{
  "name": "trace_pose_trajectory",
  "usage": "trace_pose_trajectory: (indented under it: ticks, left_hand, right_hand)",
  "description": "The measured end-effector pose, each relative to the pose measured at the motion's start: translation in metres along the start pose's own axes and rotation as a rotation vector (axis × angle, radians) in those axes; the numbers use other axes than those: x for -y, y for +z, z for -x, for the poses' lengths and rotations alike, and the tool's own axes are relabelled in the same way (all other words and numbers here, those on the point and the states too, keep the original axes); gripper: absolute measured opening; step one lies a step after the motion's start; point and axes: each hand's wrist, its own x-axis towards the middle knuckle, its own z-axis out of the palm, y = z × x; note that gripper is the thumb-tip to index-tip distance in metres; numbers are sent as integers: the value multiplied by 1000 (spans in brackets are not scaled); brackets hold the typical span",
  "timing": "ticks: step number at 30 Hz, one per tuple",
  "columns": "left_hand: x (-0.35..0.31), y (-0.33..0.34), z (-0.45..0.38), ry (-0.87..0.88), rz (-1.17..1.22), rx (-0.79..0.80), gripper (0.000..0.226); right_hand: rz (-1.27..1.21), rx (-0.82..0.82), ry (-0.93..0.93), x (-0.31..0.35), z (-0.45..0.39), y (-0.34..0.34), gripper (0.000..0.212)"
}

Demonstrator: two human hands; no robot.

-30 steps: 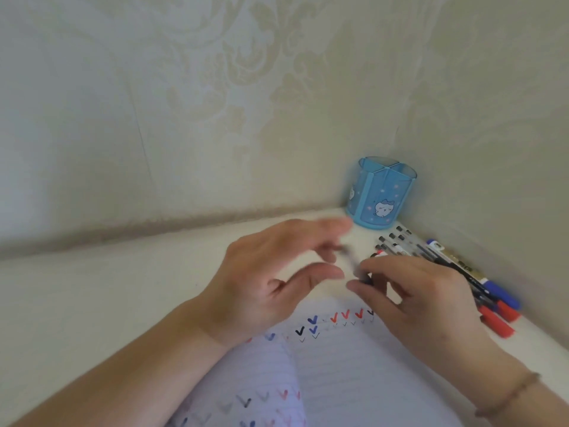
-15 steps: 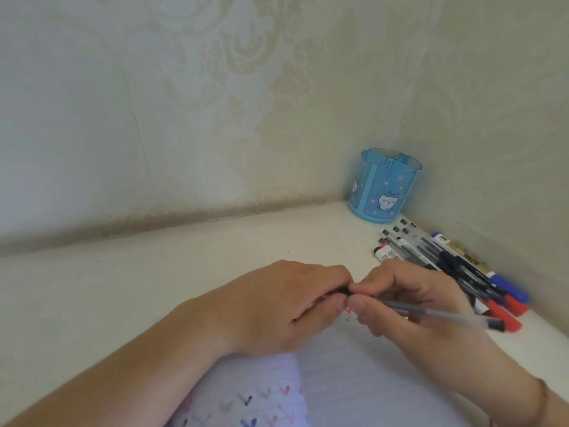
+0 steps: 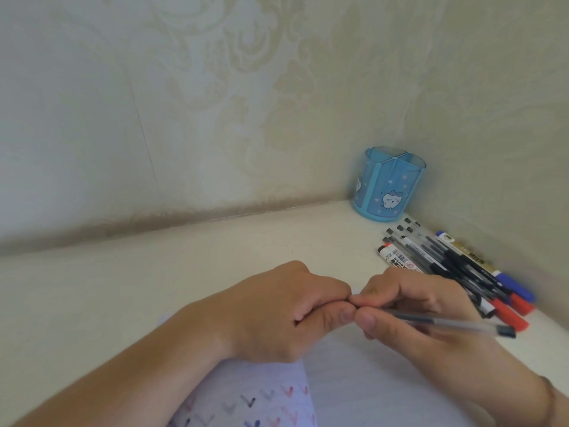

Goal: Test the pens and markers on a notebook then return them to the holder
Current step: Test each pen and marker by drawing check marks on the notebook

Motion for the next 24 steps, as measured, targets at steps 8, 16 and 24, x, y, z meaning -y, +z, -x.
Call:
trace_pose_trajectory:
  ticks: [8,16,24]
  left_hand:
    - [-1,-1,0,12,-16,25,41]
    - [3,-4,2,-4,-46,28,50]
    - [10,-4,1,-27,-50,-173,36]
  right_hand:
    - [76,46,-36,-2,0,-3,8]
    - [217,86,-179,1,-2,-5,9]
    - [-183,-213,-35,-5,-4,-17,15]
